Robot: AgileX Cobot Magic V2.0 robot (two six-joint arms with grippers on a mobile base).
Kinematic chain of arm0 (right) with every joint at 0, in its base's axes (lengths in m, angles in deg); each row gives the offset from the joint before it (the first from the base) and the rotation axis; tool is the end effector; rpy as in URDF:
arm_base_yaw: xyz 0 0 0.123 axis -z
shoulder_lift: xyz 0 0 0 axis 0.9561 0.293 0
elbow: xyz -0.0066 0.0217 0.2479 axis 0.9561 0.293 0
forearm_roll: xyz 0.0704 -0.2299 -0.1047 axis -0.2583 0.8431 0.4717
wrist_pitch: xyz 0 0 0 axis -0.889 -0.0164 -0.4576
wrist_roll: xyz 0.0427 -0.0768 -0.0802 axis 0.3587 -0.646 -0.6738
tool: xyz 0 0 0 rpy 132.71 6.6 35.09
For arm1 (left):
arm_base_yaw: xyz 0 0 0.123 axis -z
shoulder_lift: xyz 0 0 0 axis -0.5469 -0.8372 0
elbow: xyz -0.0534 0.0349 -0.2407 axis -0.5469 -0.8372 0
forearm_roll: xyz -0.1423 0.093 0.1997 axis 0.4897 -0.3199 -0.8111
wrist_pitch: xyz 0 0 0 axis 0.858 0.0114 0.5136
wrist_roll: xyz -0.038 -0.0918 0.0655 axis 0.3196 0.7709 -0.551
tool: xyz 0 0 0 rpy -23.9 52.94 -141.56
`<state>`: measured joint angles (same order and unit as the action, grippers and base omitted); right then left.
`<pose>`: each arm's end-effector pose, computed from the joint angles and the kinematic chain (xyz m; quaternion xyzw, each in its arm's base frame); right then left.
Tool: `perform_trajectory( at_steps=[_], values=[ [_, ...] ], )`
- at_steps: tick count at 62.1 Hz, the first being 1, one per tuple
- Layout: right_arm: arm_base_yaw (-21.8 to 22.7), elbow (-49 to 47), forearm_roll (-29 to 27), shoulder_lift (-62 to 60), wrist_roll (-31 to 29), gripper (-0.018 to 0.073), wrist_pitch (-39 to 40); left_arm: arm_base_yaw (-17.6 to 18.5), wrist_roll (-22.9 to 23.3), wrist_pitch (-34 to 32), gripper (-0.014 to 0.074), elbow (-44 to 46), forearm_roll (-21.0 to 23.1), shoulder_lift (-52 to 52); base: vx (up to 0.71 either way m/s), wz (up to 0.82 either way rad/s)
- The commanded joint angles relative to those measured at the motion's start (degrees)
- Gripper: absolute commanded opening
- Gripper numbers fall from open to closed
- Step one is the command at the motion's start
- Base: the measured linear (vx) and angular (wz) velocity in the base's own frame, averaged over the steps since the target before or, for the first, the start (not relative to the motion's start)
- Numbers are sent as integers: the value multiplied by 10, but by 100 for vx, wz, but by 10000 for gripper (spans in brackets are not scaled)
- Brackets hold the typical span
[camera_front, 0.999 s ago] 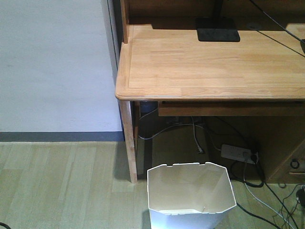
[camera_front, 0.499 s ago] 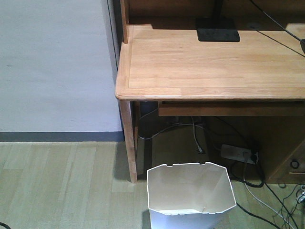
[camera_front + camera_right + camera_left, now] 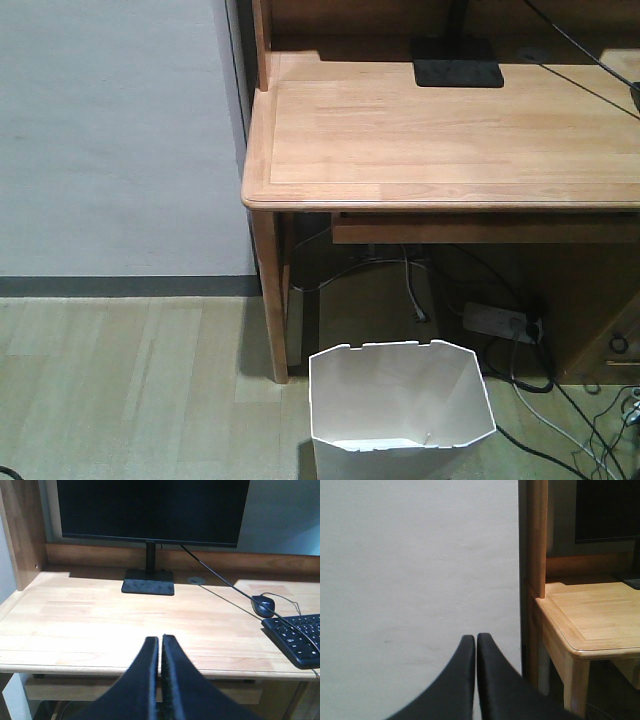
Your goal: Move trash bin to bedside with robot
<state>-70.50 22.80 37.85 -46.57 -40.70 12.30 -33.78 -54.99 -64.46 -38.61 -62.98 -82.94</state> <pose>0.1838 -0.0091 0.2588 -0.0101 0.7619 -0.0429 0.6463 0.1314 0.0017 0.1962 0.0051 0.7095 0.0143 0.7046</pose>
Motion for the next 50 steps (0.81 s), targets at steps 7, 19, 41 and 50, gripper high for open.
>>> perform_trajectory(
  at_steps=[7,19,41,50],
  values=[
    [4,-17,3,6,3,28,29,4,8,-43,-6,-7,5,3,0,0],
    [4,-17,3,6,0,209,16,4,8,-43,-6,-7,5,3,0,0],
    [4,-17,3,6,0,522,8,4,8,-43,-6,-7,5,3,0,0],
    [4,-25,2,10,9,516,-5,4,8,-43,-6,-7,5,3,0,0]
  ],
)
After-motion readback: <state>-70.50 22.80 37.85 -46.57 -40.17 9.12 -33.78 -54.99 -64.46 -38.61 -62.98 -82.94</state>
